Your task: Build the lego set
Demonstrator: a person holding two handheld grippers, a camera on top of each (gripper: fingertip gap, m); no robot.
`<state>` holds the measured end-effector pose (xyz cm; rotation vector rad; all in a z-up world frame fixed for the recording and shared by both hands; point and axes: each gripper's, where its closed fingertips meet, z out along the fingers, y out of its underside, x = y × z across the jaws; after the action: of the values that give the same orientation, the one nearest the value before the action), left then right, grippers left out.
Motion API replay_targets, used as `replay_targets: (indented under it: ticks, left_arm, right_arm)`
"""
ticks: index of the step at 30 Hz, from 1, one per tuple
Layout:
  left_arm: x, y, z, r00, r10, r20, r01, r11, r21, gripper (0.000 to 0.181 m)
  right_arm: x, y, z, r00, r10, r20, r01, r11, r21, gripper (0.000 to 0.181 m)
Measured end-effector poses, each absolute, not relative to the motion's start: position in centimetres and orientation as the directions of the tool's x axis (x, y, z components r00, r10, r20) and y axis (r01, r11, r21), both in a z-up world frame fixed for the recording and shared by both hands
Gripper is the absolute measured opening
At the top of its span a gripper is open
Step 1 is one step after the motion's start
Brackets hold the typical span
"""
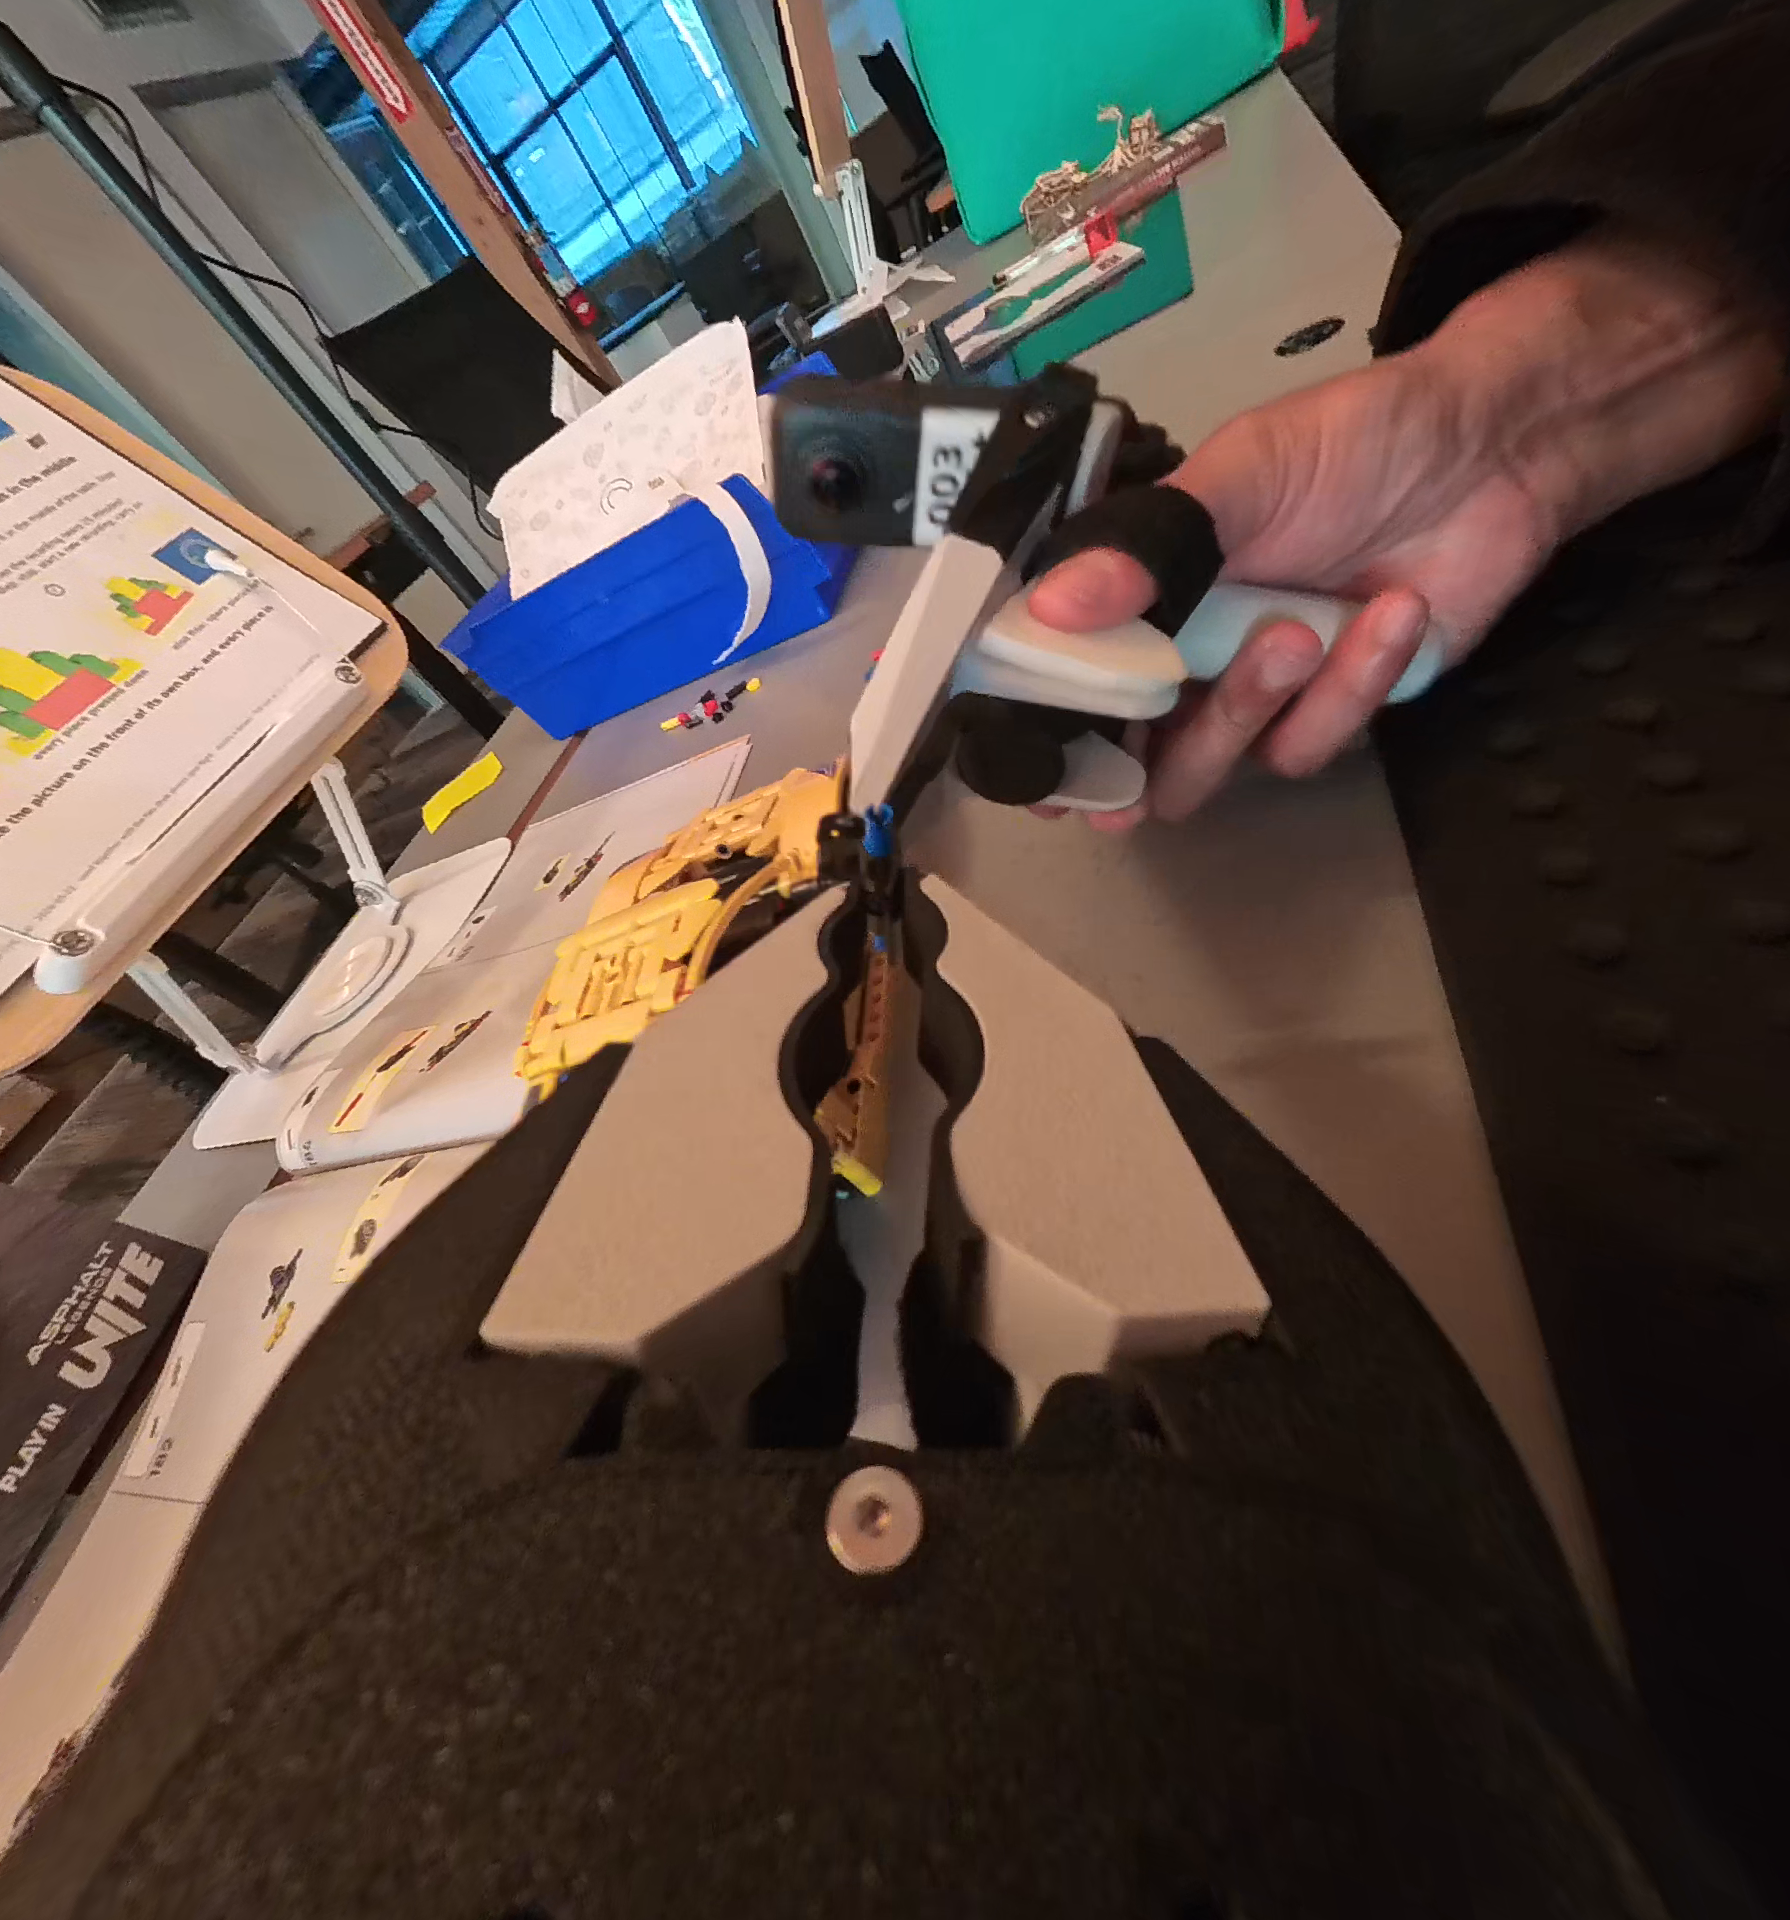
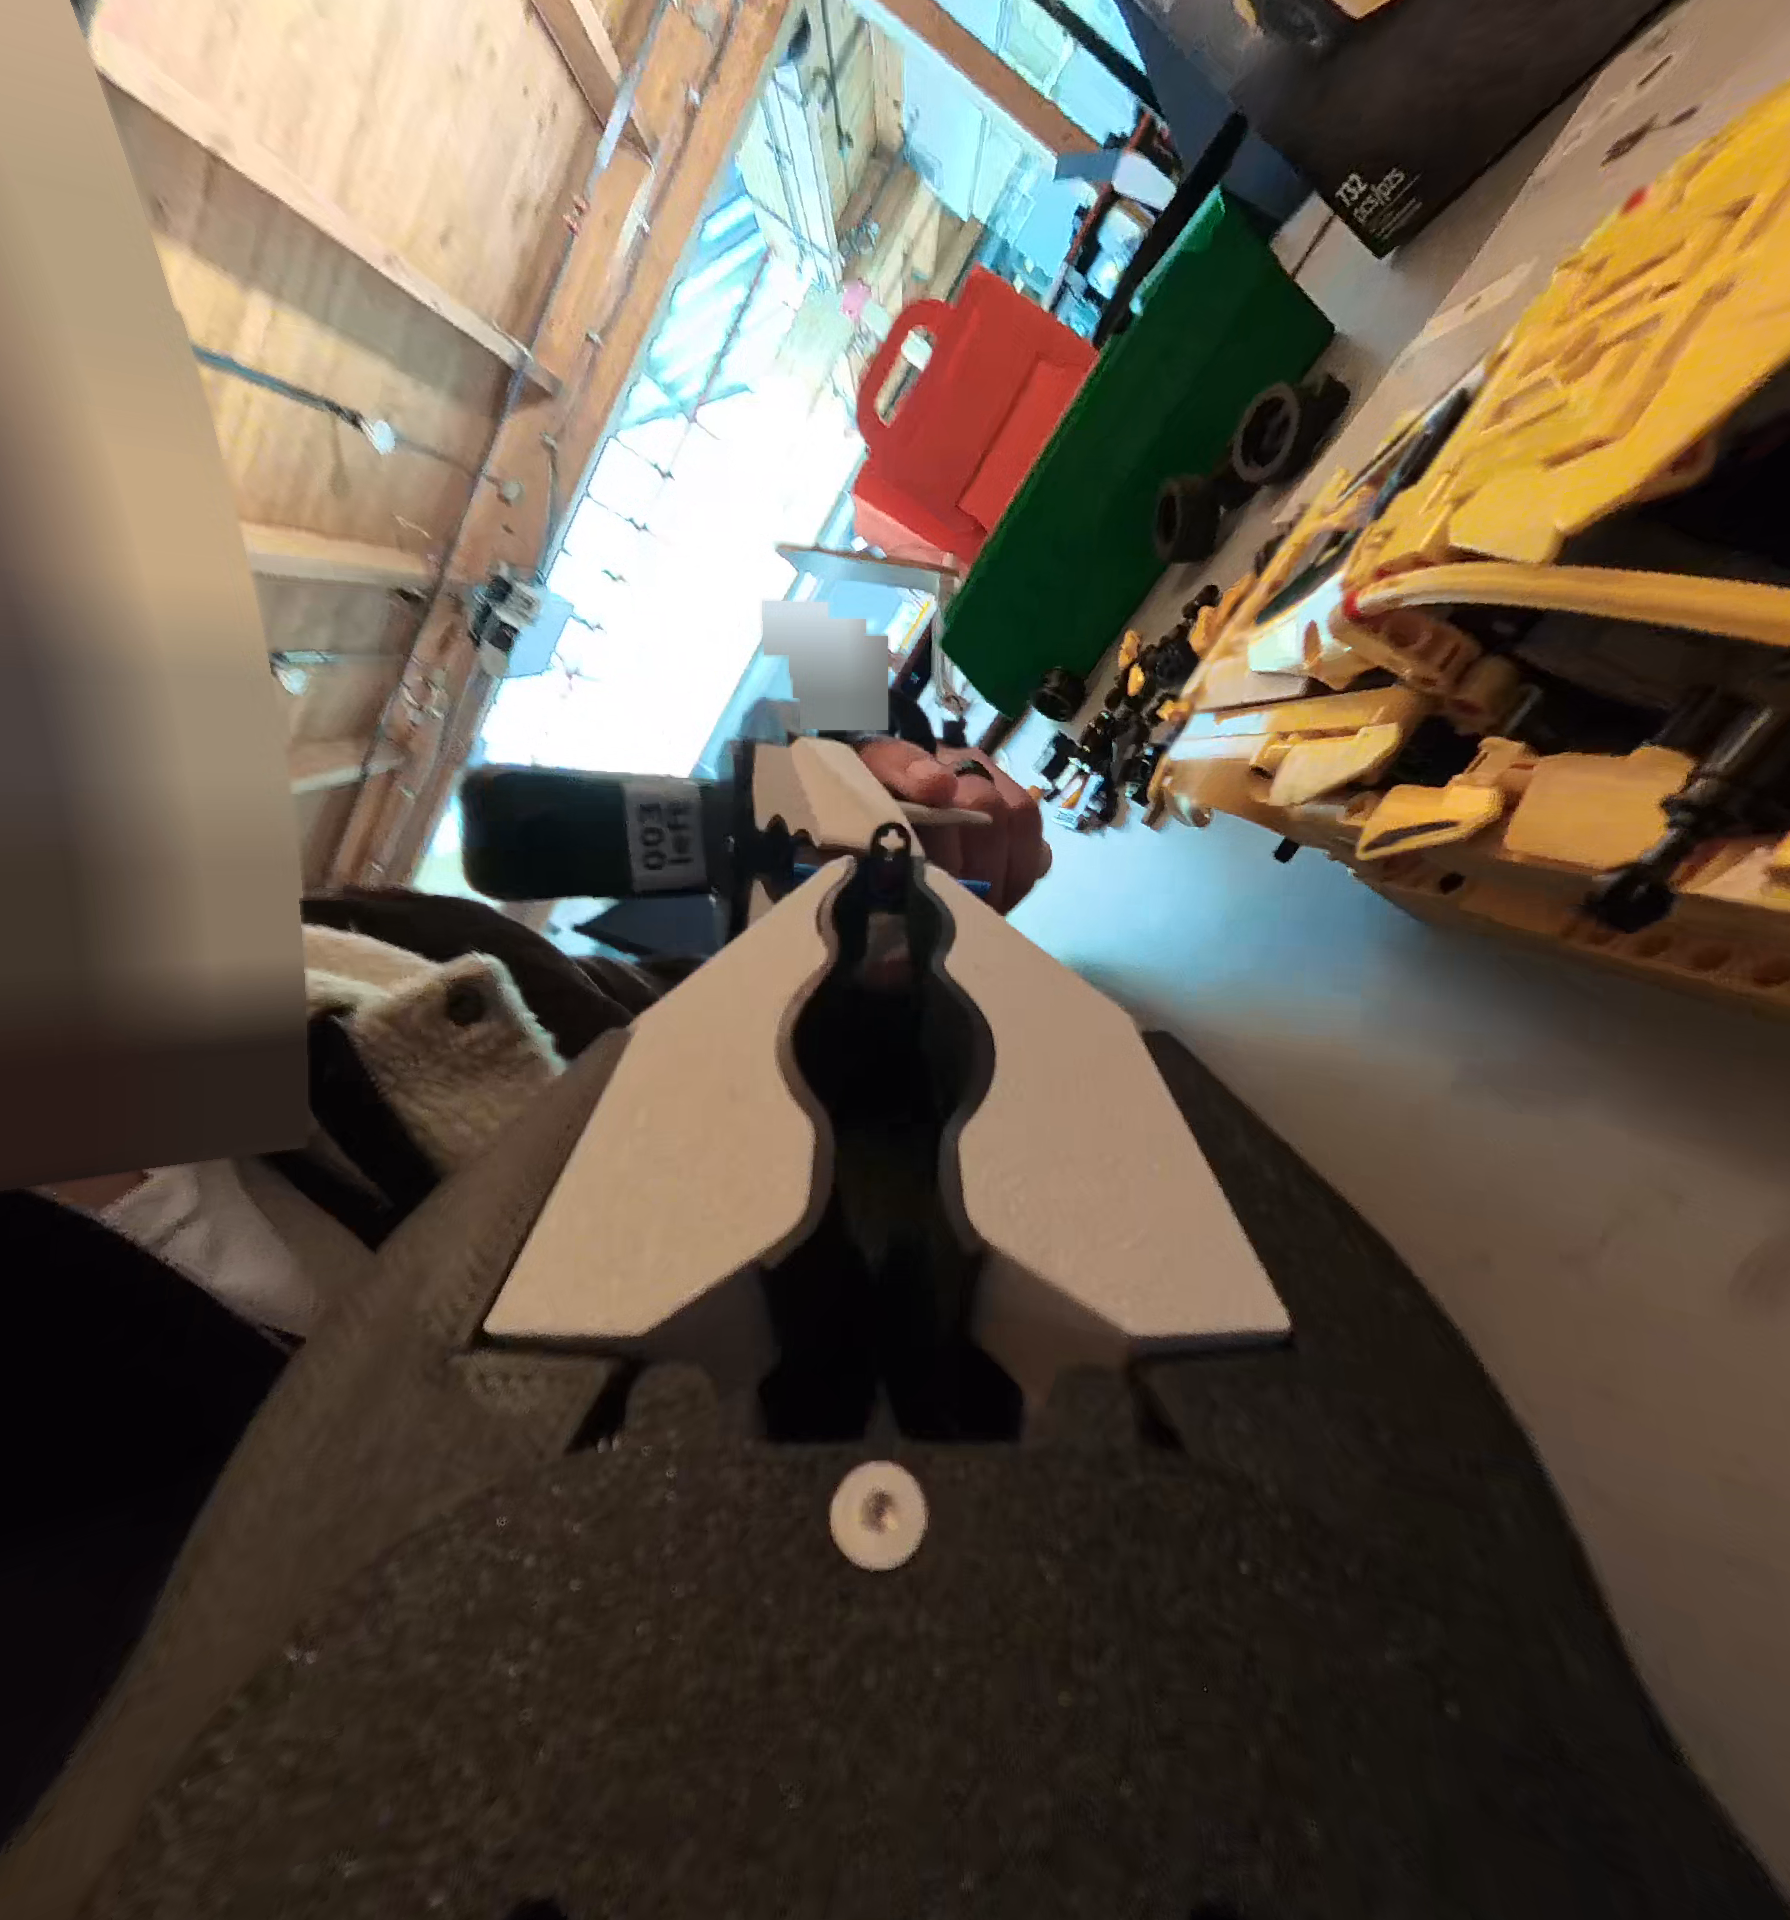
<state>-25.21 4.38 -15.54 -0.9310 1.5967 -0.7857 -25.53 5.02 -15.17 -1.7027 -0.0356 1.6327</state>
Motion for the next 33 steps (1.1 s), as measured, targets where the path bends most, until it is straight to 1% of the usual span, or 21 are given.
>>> replay_targets:
  ticks: [3,6,8,11,15,17,20,22,25,28,29,31,33]
  left_arm:
    - [-25.1,4.1,-16.7,-0.148,-0.852,-0.502,-0.213,0.523,-0.825,0.005]
    - [-25.0,3.7,-17.7,-0.186,-0.831,-0.523,-0.246,0.555,-0.794,0.005]
    - [-25.0,3.5,-18.5,-0.21,-0.804,-0.556,-0.274,0.595,-0.756,0.005]
    - [-24.9,3.0,-18.8,-0.229,-0.786,-0.575,-0.268,0.619,-0.739,0.005]
    - [-25.0,2.3,-18.1,-0.239,-0.783,-0.574,-0.221,0.62,-0.753,0.005]
    - [-25.0,2.4,-17.8,-0.227,-0.791,-0.568,-0.218,0.61,-0.762,0.005]
    - [-25.0,2.4,-17.6,-0.221,-0.8,-0.558,-0.212,0.598,-0.773,0.005]
    - [-25.0,2.8,-17.1,-0.194,-0.809,-0.554,-0.205,0.586,-0.784,0.006]
    - [-25.1,3.0,-15.7,-0.169,-0.862,-0.478,-0.148,0.501,-0.852,0.006]
    - [-25.4,2.7,-14.2,-0.201,-0.933,-0.3,-0.07,0.319,-0.945,0.008]
    - [-25.6,2.8,-13.4,-0.219,-0.951,-0.218,-0.037,0.232,-0.972,0.008]
    - [-25.9,3.4,-12.3,-0.262,-0.965,-0.021,-0.012,0.025,-1.0,0.011]
    - [-25.9,4.1,-12.2,-0.314,-0.929,0.195,-0.039,-0.192,-0.981,0.017]
  right_arm:
    - [-25.4,4.7,-16.3,0.294,0.535,-0.792,-0.356,-0.708,-0.61,0.006]
    - [-25.3,4.3,-17.5,0.388,0.556,-0.735,-0.252,-0.703,-0.665,0.006]
    - [-25.2,4.1,-18.5,0.457,0.571,-0.682,-0.175,-0.694,-0.698,0.006]
    - [-25.2,3.7,-18.7,0.426,0.572,-0.7,-0.161,-0.714,-0.681,0.006]
    - [-25.6,2.9,-17.8,0.271,0.565,-0.779,-0.187,-0.763,-0.618,0.006]
    - [-25.5,3.1,-17.5,0.267,0.575,-0.774,-0.206,-0.75,-0.628,0.006]
    - [-25.6,3.2,-17.3,0.231,0.562,-0.795,-0.229,-0.762,-0.605,0.006]
    - [-25.5,3.5,-16.8,0.225,0.572,-0.789,-0.265,-0.743,-0.614,0.006]
    - [-25.5,3.6,-15.5,0.156,0.583,-0.797,-0.314,-0.736,-0.6,0.006]
    - [-25.3,3.2,-14.0,0.089,0.621,-0.779,-0.339,-0.716,-0.61,0.005]
    - [-25.1,3.1,-13.3,0.093,0.659,-0.746,-0.355,-0.678,-0.643,0.005]
    - [-24.6,3.0,-12.4,0.21,0.753,-0.623,-0.345,-0.54,-0.768,0.005]
    - [-24.6,2.8,-11.8,0.347,0.833,-0.432,-0.282,-0.346,-0.895,0.005]
